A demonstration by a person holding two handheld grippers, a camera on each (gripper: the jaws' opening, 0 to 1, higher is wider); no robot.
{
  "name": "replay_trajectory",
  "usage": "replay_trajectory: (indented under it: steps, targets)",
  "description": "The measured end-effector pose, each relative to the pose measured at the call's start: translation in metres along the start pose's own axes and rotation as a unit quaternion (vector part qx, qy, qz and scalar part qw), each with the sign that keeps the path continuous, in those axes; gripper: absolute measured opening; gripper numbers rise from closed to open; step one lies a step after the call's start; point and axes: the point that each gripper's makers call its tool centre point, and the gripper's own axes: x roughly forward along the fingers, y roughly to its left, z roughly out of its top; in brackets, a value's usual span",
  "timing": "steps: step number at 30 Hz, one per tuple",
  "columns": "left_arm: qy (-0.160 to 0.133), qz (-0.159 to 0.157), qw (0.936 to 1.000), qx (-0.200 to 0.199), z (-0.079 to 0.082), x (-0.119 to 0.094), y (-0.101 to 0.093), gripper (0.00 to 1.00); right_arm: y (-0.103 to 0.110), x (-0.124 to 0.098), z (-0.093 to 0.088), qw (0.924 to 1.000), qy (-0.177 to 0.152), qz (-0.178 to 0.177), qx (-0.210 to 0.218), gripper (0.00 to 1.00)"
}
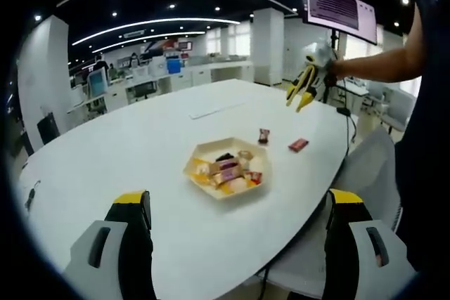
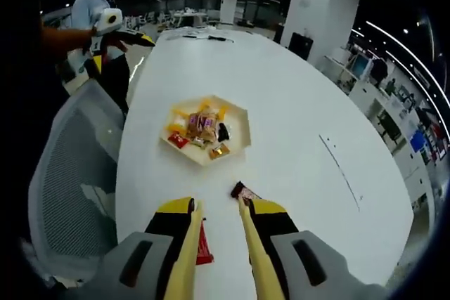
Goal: Place the target food into the container with the food tongs after gripping and lifting it, then release it inside without dropping or visibly crushing the food.
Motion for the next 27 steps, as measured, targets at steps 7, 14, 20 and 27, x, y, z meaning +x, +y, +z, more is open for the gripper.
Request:
replay_trajectory:
  steps: [7,14,20,27]
  targets:
    - [0.003,-0.002,1.0000,0.000,-0.001,0.003,0.000,0.99,-0.001,-0.004,-0.018,0.9999,0.008,-0.004,-0.008,0.28]
    - [0.003,-0.003,1.0000,-0.002,-0.001,0.004,-0.002,0.99,0.010,0.006,-0.032,0.9998,0.007,0.008,-0.017,0.28]
    - [0.009,-0.004,1.0000,0.001,-0.003,0.003,-0.003,0.99,0.017,0.018,-0.052,0.9996,0.017,0.018,-0.016,0.28]
    - [0.013,-0.007,0.9999,0.000,-0.009,0.004,-0.006,0.99,0.024,0.031,-0.070,0.9989,0.038,0.022,-0.015,0.28]
